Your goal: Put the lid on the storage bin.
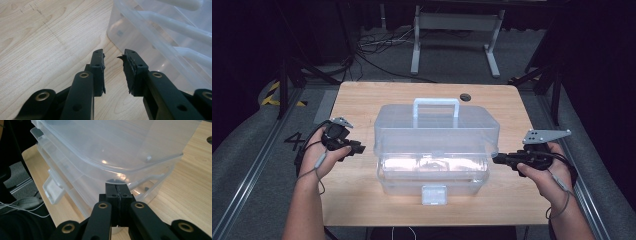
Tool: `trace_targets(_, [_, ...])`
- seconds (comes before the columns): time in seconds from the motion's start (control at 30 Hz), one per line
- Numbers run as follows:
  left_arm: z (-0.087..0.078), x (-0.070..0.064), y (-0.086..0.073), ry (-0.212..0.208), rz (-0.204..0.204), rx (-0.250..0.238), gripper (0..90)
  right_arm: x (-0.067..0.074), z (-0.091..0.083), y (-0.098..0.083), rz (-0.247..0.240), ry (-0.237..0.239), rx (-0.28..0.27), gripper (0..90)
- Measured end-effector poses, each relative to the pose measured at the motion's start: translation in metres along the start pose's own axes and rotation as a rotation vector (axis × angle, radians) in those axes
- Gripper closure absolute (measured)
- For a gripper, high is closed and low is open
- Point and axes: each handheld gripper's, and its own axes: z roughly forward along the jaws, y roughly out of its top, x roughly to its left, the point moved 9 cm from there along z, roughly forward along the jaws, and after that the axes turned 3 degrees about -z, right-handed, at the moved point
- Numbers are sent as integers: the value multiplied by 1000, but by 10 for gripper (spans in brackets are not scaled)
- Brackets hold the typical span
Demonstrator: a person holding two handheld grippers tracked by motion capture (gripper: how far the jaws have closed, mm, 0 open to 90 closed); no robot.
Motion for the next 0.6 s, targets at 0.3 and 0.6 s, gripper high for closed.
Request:
trace_targets(0.3, [1,2,-3,3,-2,8,701,3,3,-7,-30,4,81,900])
trace_targets(0.6, [4,1,-4,-3,-7,17,694,6,6,-15,-61,9,159,900])
